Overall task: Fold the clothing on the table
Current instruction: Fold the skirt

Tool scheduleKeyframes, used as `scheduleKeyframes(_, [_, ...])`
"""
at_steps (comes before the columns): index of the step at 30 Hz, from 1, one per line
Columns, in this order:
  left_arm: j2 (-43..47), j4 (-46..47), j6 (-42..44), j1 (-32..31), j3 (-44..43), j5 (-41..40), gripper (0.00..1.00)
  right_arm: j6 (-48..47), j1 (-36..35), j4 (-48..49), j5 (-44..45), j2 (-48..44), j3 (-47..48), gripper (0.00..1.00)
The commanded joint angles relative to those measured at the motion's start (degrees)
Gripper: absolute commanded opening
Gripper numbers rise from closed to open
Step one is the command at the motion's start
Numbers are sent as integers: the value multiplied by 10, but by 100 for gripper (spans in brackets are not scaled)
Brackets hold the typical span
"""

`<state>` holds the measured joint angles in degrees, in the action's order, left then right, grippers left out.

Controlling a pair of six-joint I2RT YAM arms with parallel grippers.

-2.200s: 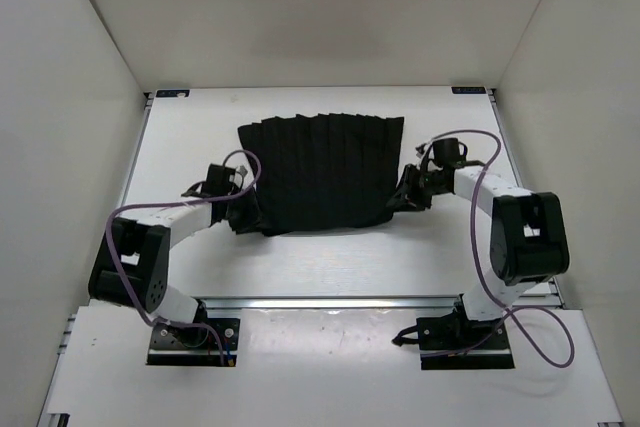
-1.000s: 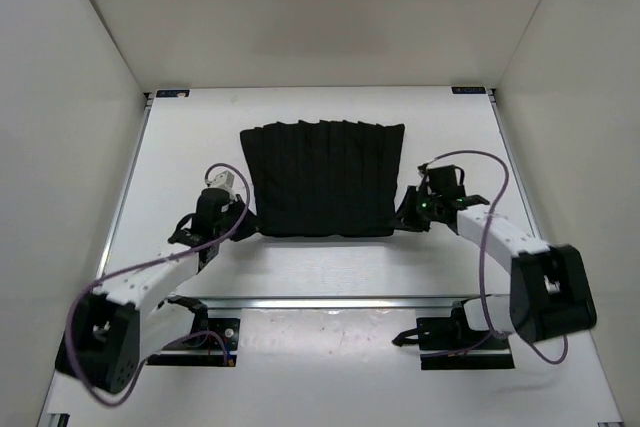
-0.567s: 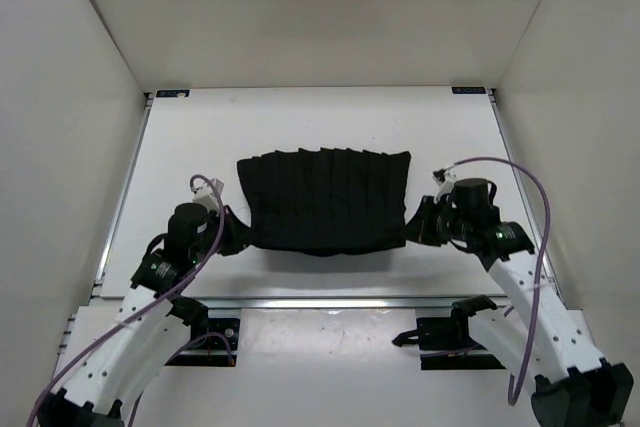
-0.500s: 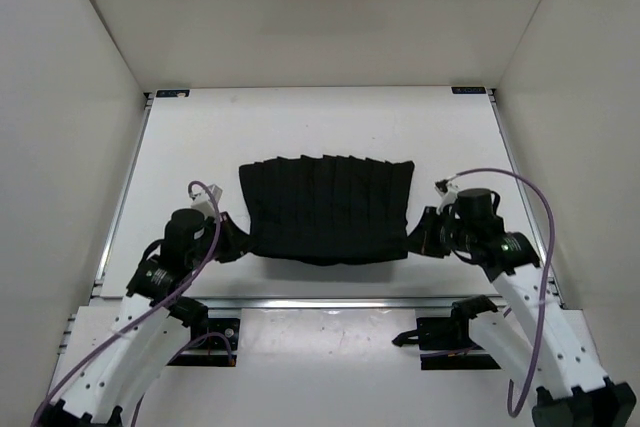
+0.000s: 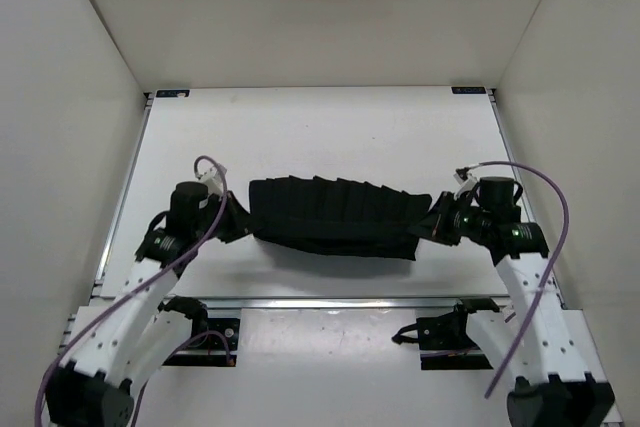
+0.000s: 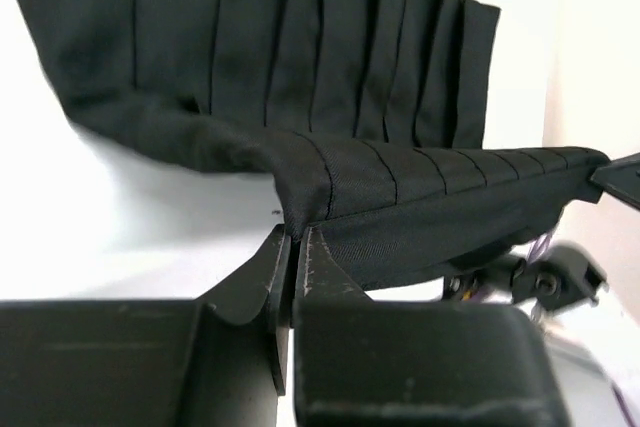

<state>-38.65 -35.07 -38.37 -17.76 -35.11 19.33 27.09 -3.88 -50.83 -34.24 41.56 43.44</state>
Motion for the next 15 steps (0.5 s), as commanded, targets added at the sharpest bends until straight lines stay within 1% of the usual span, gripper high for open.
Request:
scheduleKeyframes(1, [-103, 124, 18, 36, -30, -43, 0, 9, 80, 143, 10, 61, -16, 0])
scheduleKeyframes(2, [-124, 139, 14, 34, -36, -47, 0, 29, 98, 190, -25, 83, -23, 0])
scheduleKeyframes(4, [-208, 190, 15, 29, -67, -60, 0, 67, 136, 267, -49, 121, -47, 0])
scheduleKeyframes(5, [-256, 209, 15, 33, -84, -62, 0, 84, 139, 304, -49, 155, -43, 0])
scheduleKeyframes(6, [-277, 219, 15, 42, -94, -55, 0, 86, 136, 317, -39, 191, -34, 1])
scheduleKeyframes(7, [-319, 235, 15, 45, -113, -58, 0, 88, 126, 325, -29, 213, -12, 0])
scheduleKeyframes(8, [-362, 249, 18, 47, -132, -56, 1, 87, 115, 331, -2, 279, 10, 0])
scheduleKeyframes(9, [-382, 255, 22, 51, -152, -57, 16, 84, 109, 350, -1, 298, 32, 3])
scheduleKeyframes(10, [-417, 263, 25, 54, -161, -60, 20, 82, 109, 366, 0, 318, 42, 12])
scheduleKeyframes(11, [-446, 272, 22, 59, -174, -61, 20, 78, 106, 402, 0, 356, 62, 28])
scheduleKeyframes(12, [-456, 281, 21, 67, -176, -61, 21, 69, 106, 421, 0, 393, 76, 37])
scheduleKeyframes(13, [-469, 306, 10, 76, -180, -71, 25, 60, 106, 419, 2, 410, 112, 42])
scheduleKeyframes(14, [-477, 328, 1, 90, -181, -68, 37, 41, 99, 403, 10, 446, 157, 52])
scheduleKeyframes(15, [-477, 340, -1, 94, -186, -62, 46, 23, 93, 376, 27, 466, 190, 55])
